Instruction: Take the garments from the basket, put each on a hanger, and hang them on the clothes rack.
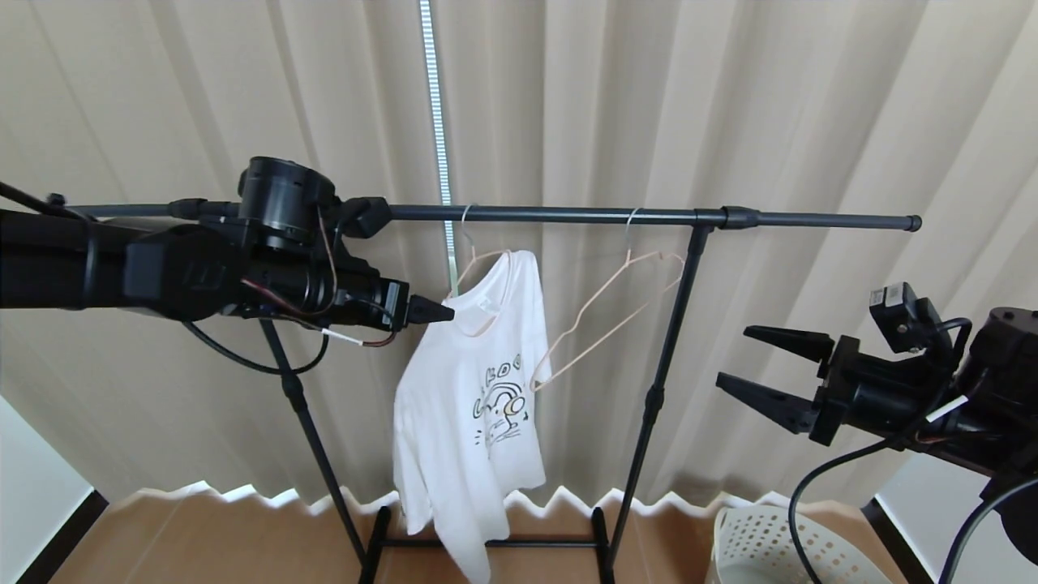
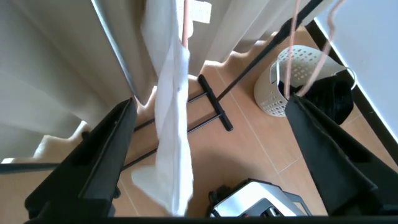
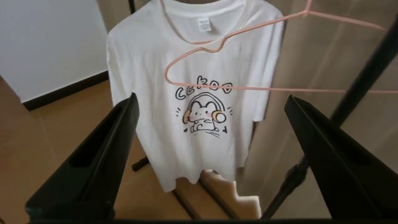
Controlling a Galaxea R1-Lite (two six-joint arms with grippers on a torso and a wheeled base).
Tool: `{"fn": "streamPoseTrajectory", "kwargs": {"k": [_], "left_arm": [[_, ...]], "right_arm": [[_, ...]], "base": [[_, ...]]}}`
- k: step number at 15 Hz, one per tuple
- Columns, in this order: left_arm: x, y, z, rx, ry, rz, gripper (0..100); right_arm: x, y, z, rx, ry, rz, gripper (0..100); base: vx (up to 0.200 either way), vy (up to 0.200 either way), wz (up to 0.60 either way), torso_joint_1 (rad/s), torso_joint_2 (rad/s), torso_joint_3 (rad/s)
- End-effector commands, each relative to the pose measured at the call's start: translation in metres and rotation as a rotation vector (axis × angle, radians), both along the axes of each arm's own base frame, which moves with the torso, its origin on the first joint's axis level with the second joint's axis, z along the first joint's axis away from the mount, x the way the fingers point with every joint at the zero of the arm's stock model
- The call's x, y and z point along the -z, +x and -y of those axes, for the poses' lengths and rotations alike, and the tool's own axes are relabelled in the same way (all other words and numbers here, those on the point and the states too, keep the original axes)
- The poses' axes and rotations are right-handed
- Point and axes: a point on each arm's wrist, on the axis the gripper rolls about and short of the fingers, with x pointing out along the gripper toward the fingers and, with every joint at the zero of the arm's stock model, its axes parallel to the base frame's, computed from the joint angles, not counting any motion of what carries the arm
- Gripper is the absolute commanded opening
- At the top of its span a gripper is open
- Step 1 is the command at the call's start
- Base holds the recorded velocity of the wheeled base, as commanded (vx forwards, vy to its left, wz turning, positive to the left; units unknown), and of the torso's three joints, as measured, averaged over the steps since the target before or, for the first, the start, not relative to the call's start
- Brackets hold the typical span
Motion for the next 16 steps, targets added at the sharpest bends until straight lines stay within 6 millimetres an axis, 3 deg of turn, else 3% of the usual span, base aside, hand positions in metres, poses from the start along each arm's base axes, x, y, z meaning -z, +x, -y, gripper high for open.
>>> {"fn": "streamPoseTrajectory", "kwargs": {"k": [1, 2, 5, 6, 8, 9, 11, 13, 14, 15, 16], "left_arm": [[-0.031, -0.064, -0.013, 0.017, -0.023, 0.078, 100], [-0.031, -0.106, -0.025, 0.021, -0.025, 0.112, 100], [-0.028, -0.150, -0.039, 0.015, -0.038, 0.156, 100], [-0.018, -0.170, -0.045, 0.010, -0.040, 0.161, 100], [-0.001, -0.190, -0.054, -0.034, -0.029, 0.179, 100], [0.003, -0.192, -0.057, -0.059, -0.021, 0.184, 100], [0.028, -0.212, -0.066, -0.135, 0.000, 0.208, 100], [0.039, -0.231, -0.073, -0.149, -0.002, 0.218, 100], [0.050, -0.250, -0.079, -0.163, -0.004, 0.230, 100], [0.052, -0.255, -0.080, -0.170, -0.005, 0.234, 100], [0.066, -0.273, -0.088, -0.219, -0.003, 0.244, 100]], "right_arm": [[-0.020, -0.006, -0.004, 0.078, 0.001, 0.069, 100], [-0.042, -0.024, -0.005, 0.168, 0.002, 0.124, 100], [-0.064, -0.067, 0.000, 0.255, -0.014, 0.067, 100], [-0.070, -0.092, 0.003, 0.292, -0.022, 0.039, 100], [-0.061, -0.127, 0.006, 0.324, -0.037, 0.005, 100], [-0.057, -0.133, 0.006, 0.336, -0.042, -0.003, 100], [-0.032, -0.166, 0.008, 0.403, -0.071, -0.037, 100], [-0.015, -0.184, 0.009, 0.399, -0.078, -0.045, 100], [0.000, -0.197, 0.011, 0.399, -0.090, -0.058, 100], [0.003, -0.200, 0.011, 0.399, -0.092, -0.058, 100], [0.008, -0.215, 0.014, 0.418, -0.097, -0.058, 100]], "base": [[0.000, 0.000, 0.00, 0.000, 0.00, 0.000], [0.000, 0.000, 0.00, 0.000, 0.00, 0.000], [0.000, 0.000, 0.00, 0.000, 0.00, 0.000], [0.000, 0.000, 0.00, 0.000, 0.00, 0.000], [0.000, 0.000, 0.00, 0.000, 0.00, 0.000], [0.000, 0.000, 0.00, 0.000, 0.00, 0.000], [0.000, 0.000, 0.00, 0.000, 0.00, 0.000], [0.000, 0.000, 0.00, 0.000, 0.00, 0.000], [0.000, 0.000, 0.00, 0.000, 0.00, 0.000], [0.000, 0.000, 0.00, 0.000, 0.00, 0.000], [0.000, 0.000, 0.00, 0.000, 0.00, 0.000]]}}
